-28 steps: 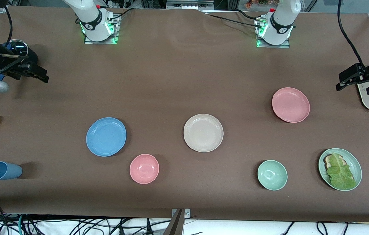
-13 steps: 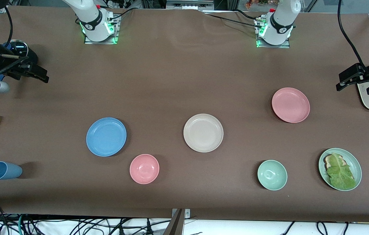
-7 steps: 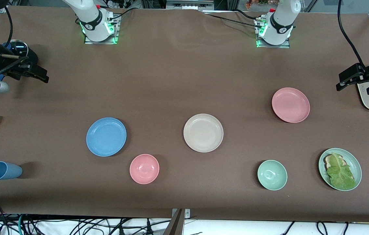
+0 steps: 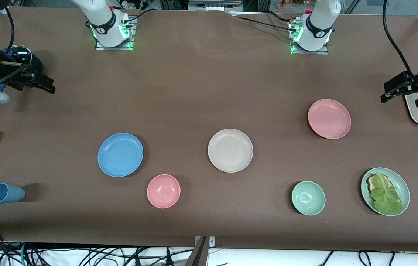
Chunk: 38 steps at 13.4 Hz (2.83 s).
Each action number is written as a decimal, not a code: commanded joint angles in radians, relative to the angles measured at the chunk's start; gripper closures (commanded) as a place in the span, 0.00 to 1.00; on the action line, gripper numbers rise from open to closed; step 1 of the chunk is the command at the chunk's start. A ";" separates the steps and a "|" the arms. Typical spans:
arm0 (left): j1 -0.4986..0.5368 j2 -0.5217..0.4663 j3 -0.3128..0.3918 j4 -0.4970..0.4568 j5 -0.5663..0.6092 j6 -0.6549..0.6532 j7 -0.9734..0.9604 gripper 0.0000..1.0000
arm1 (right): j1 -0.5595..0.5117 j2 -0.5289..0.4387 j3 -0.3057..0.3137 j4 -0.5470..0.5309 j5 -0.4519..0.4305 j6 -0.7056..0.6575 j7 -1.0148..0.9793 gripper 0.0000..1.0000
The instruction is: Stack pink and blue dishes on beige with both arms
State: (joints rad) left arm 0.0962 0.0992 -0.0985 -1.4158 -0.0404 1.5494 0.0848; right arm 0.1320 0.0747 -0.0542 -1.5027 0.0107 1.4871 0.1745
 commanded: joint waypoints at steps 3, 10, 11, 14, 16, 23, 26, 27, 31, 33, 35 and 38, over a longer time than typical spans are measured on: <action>0.000 0.013 0.000 0.029 -0.004 -0.006 0.023 0.00 | -0.008 0.004 0.004 0.012 0.014 0.002 0.002 0.00; 0.014 0.085 0.008 0.029 -0.001 -0.005 0.021 0.00 | -0.008 0.002 0.004 0.012 0.012 0.001 0.002 0.00; 0.014 0.095 0.008 0.029 -0.001 0.000 0.021 0.00 | -0.008 0.002 0.004 0.012 0.012 0.001 0.002 0.00; 0.014 0.163 0.006 0.028 -0.006 0.073 0.019 0.00 | -0.009 0.004 0.004 0.013 0.011 0.002 0.002 0.00; 0.004 0.223 0.003 0.028 -0.006 0.104 0.021 0.00 | -0.009 0.005 0.004 0.013 0.006 0.005 -0.001 0.00; -0.016 0.416 0.002 0.028 0.000 0.142 0.022 0.00 | -0.023 0.008 -0.001 0.015 0.005 0.010 -0.003 0.00; -0.018 0.406 0.013 -0.014 0.011 0.239 0.023 0.00 | -0.026 0.008 0.001 0.015 0.005 0.012 -0.003 0.00; -0.020 0.381 0.020 -0.076 0.008 0.270 0.024 0.00 | -0.029 0.008 -0.001 0.015 0.009 0.012 -0.001 0.00; -0.001 0.177 0.056 -0.522 -0.004 0.613 0.079 0.00 | -0.035 0.045 0.001 0.015 0.009 0.024 0.002 0.00; 0.000 0.101 0.081 -0.711 -0.013 0.757 0.117 0.00 | -0.032 0.065 0.001 0.015 0.009 0.057 0.000 0.00; 0.010 0.039 0.098 -0.875 -0.047 0.895 0.171 0.00 | -0.028 0.068 0.002 0.012 0.000 0.079 -0.007 0.00; 0.088 0.037 0.102 -0.940 -0.158 0.919 0.359 0.00 | -0.023 0.123 0.002 0.010 -0.006 0.093 -0.015 0.00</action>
State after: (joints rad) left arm 0.1398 0.1863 0.0035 -2.2813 -0.1100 2.4429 0.2997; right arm 0.1101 0.1639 -0.0580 -1.5039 0.0100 1.5692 0.1734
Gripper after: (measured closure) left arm 0.000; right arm 0.000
